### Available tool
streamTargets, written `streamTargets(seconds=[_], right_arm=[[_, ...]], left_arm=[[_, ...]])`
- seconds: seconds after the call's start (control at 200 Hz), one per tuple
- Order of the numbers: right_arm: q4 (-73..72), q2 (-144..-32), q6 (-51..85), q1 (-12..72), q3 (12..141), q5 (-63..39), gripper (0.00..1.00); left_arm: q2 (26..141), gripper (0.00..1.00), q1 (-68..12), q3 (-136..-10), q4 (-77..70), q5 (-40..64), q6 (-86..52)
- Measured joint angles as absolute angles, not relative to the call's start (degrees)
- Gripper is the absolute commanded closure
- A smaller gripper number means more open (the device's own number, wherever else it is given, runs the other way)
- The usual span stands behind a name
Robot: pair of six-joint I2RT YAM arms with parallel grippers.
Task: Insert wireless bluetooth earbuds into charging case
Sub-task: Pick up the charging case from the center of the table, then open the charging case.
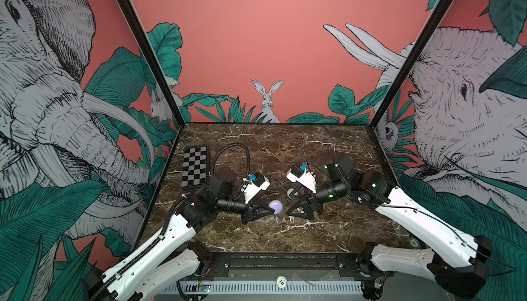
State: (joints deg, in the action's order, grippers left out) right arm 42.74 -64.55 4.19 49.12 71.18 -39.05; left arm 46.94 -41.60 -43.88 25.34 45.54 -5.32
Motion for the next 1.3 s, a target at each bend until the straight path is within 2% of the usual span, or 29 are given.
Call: streamTargets(seconds=[0.245, 0.46, 0.89, 1.295], right_arm=[[36.7, -61.3, 5.0, 50.3, 67.9, -29.7, 0.08], [34.4, -61.6, 2.8, 57.2, 66.3, -18.0, 0.02], [33.2, -63.2, -3.3, 67.2, 65.3, -0.8, 0.02], [32.6, -64.0, -4.8, 69.8, 64.0, 6.5, 0.02]], left_arm=[[47.0, 1.0, -41.6, -43.3, 24.4, 47.2, -2.8], [47.3, 1.0, -41.6, -41.6, 23.6, 48.9, -1.7], [44.9, 1.0, -41.6, -37.9, 20.0, 48.8, -1.2], [42.3, 1.0, -41.6, -35.3, 17.2, 48.9, -1.0]])
